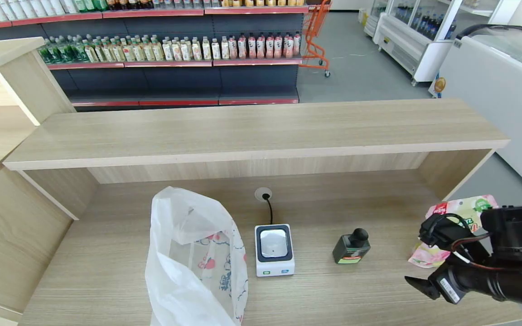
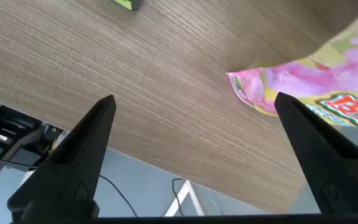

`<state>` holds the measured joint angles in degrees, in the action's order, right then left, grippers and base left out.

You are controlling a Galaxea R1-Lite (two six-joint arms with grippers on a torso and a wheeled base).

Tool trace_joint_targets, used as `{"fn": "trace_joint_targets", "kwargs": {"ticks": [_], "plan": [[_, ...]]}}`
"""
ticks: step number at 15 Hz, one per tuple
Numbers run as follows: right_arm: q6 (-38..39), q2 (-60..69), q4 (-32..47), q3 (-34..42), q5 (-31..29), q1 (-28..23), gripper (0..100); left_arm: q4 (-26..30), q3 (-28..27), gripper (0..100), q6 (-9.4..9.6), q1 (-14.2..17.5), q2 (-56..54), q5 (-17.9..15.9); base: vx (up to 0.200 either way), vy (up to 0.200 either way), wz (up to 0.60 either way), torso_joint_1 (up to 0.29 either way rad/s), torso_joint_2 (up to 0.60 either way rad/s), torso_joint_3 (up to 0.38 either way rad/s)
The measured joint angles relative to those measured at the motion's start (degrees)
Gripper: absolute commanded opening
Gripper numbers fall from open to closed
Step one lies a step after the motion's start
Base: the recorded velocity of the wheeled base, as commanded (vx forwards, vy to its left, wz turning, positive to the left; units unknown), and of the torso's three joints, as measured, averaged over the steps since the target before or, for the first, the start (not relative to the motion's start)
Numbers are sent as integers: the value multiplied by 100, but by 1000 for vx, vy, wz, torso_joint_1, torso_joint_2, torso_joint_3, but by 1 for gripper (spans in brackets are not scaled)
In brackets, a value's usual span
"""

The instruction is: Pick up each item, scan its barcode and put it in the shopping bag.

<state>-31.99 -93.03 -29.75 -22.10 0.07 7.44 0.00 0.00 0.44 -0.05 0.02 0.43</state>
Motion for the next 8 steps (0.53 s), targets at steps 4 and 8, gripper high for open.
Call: {"fn": "trace_joint_targets", "kwargs": {"ticks": [4,8], "plan": [[-9,-1006,-1044,-195,191,328,100,0,0,100,0,0,0,0,0,0,0,0,0,0],[13,-1758,-1530,-618,545,692,100,0,0,100,0,0,0,0,0,0,0,0,0,0]]}}
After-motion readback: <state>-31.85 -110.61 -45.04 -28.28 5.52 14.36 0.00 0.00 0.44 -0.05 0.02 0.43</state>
